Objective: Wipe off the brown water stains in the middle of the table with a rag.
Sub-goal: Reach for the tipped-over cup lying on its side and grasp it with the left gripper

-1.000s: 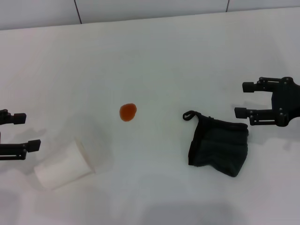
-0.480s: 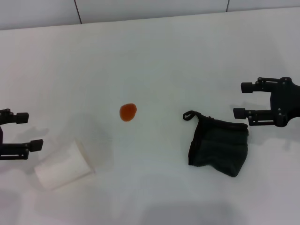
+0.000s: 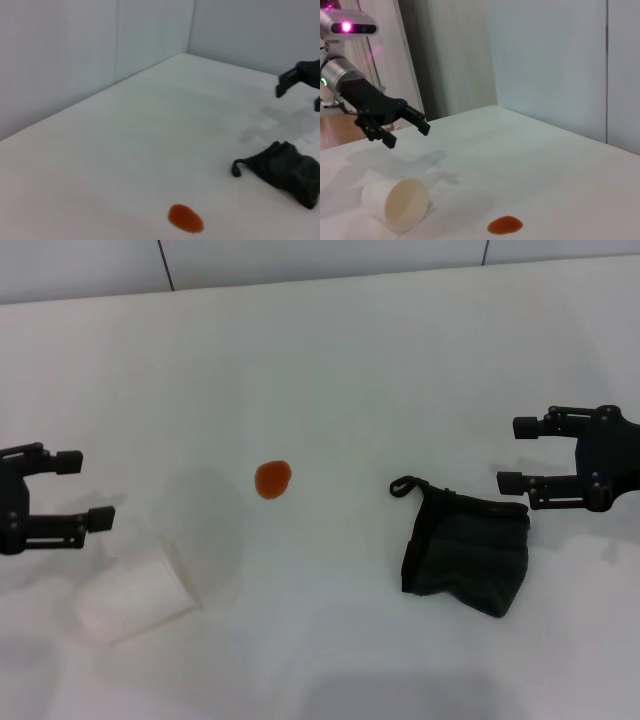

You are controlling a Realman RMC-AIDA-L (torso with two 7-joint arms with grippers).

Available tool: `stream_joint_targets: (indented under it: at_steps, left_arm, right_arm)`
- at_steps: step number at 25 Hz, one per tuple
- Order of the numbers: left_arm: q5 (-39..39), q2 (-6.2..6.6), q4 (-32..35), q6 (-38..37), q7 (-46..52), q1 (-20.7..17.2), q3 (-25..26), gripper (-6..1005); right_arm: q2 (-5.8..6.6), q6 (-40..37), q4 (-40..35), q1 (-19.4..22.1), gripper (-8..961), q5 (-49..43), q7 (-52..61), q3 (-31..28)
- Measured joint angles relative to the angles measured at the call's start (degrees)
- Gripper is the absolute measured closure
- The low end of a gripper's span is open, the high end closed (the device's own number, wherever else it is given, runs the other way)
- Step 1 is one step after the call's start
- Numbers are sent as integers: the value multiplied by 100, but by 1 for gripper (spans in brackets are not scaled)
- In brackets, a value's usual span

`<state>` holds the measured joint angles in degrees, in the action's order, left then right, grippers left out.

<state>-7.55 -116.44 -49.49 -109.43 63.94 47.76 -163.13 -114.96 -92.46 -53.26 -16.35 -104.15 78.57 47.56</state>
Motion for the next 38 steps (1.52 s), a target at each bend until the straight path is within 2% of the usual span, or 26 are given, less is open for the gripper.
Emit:
stream_joint_targets:
  at_steps: [10, 21, 26, 31, 38]
  left_arm:
    - [561, 77, -23, 25, 835, 453, 0, 125]
    - [1389, 95, -127, 44, 1311, 1368, 1, 127]
    - [1954, 76, -120, 38, 1640, 1859, 1, 131]
    - [2976, 78, -114, -50, 2018, 2419, 1, 134]
    - [4055, -2, -252, -86, 2172, 2932, -5, 139]
  right_arm:
    - [0, 0, 3, -7, 177, 0, -28, 1]
    - [0, 13, 63, -14, 177, 1, -114, 69]
    - [0, 17, 64, -17, 176, 5, -115, 70]
    - [0, 18, 57, -17, 176, 8, -115, 70]
    - [0, 53, 46, -17, 176, 5, -115, 69]
